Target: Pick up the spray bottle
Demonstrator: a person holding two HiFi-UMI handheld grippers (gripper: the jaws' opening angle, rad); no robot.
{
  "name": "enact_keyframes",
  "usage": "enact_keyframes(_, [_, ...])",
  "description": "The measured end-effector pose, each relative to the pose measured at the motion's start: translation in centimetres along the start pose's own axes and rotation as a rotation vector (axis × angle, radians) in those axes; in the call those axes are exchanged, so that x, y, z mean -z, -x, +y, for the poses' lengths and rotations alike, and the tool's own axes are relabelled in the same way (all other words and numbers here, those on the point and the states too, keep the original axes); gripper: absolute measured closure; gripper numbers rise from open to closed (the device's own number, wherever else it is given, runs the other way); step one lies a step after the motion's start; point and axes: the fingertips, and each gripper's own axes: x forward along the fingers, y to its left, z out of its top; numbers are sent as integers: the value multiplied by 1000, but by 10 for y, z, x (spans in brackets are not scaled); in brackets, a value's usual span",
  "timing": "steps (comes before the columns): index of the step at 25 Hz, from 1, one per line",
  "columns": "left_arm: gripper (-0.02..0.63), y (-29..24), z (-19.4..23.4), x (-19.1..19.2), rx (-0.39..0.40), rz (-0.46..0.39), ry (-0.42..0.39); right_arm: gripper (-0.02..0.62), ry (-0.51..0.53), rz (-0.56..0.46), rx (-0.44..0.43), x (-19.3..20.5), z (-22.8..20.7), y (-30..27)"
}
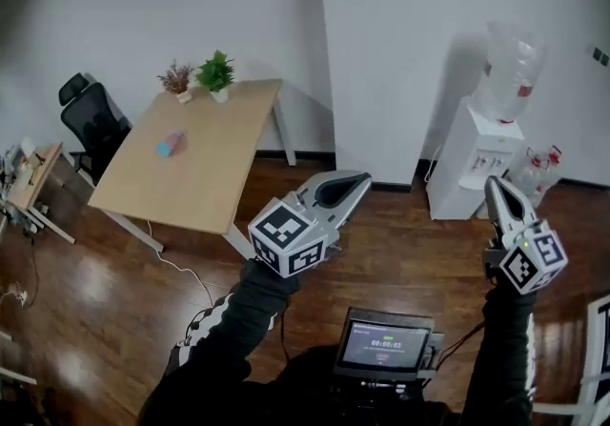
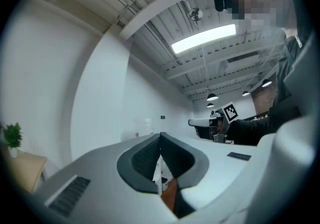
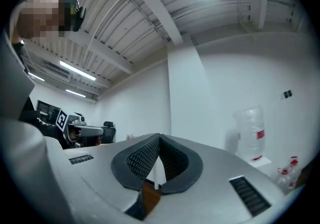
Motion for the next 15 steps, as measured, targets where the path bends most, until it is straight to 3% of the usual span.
enact_keyframes(5, [595,97,101,-9,-254,-27,44,588,6,-31,-189,0,68,-129])
enact_keyframes(8, [595,147,123,-20,-388,-53,86,588,-36,-27,-341,3,107,-182])
enact_keyframes(12, [594,209,144,-24,-570,6,26,588,-59,-14,-522,7,166,-241])
enact_keyframes(15, [594,268,171,-22,-688,-14,49,588,-89,-2,-626,19,221,-285])
